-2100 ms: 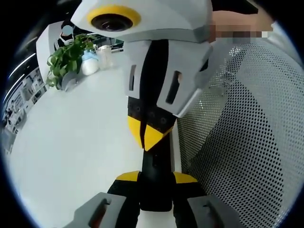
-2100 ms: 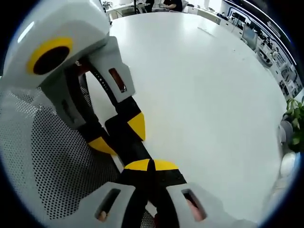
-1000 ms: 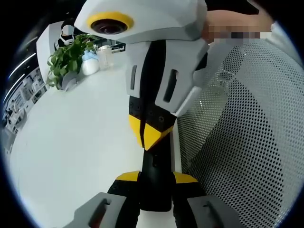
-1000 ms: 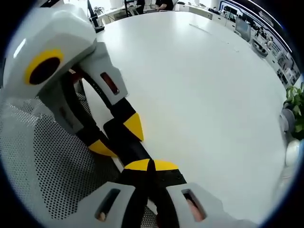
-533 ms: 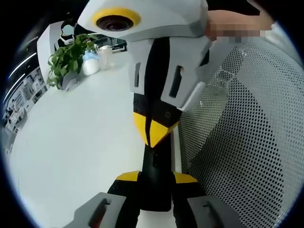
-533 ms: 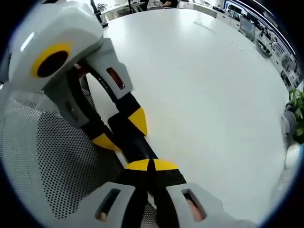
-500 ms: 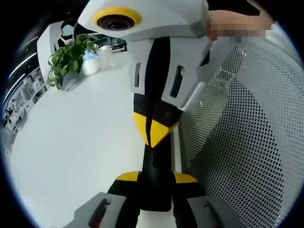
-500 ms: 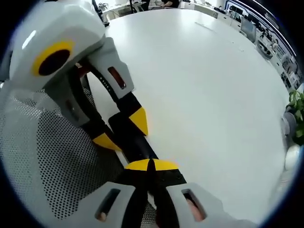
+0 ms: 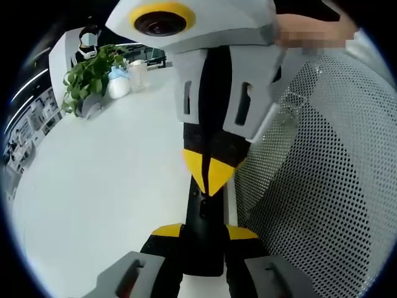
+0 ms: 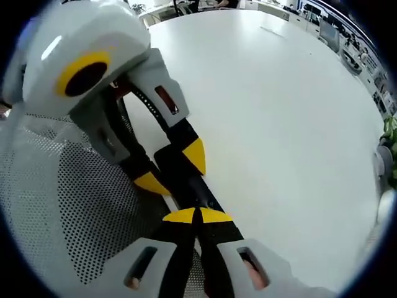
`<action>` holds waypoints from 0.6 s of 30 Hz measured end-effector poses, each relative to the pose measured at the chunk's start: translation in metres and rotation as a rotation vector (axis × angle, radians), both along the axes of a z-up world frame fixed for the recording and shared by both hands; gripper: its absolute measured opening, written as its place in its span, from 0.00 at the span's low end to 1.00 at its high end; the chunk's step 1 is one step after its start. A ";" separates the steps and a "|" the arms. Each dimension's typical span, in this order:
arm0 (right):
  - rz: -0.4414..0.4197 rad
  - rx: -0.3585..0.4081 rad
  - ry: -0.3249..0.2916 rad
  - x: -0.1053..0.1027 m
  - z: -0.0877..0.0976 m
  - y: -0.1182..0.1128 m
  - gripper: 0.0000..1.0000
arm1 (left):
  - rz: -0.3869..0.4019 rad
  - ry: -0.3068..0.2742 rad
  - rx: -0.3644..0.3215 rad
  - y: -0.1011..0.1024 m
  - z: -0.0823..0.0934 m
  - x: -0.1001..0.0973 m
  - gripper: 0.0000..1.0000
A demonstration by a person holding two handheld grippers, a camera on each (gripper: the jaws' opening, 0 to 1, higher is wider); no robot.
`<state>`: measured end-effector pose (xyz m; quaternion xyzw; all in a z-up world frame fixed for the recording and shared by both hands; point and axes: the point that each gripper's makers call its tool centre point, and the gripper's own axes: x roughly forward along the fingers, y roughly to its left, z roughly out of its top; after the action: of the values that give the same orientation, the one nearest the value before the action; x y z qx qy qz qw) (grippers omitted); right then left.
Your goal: Press the specified remote control buttons in sequence, fully releasing each button before pressing the next.
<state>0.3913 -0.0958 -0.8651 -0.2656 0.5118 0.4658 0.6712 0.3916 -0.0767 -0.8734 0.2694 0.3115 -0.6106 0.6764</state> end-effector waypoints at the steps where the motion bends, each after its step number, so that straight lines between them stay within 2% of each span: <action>1: 0.007 -0.001 -0.006 0.000 0.000 0.000 0.00 | 0.000 0.000 0.000 0.000 0.000 0.000 0.24; 7: -0.002 0.001 -0.001 0.002 0.000 -0.001 0.00 | -0.001 -0.001 0.000 0.000 0.000 0.000 0.24; 10: -0.004 -0.006 -0.035 0.007 0.002 -0.002 0.00 | -0.003 -0.001 0.001 0.000 0.000 0.000 0.24; 13: -0.013 0.003 -0.021 0.006 0.002 -0.001 0.00 | -0.001 -0.002 0.001 0.000 0.000 0.000 0.24; 18: 0.021 -0.016 -0.036 0.003 0.000 0.000 0.00 | -0.001 -0.001 0.001 0.000 0.000 0.000 0.24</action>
<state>0.3944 -0.0955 -0.8650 -0.2844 0.5005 0.4638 0.6734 0.3920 -0.0771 -0.8736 0.2702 0.3111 -0.6107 0.6762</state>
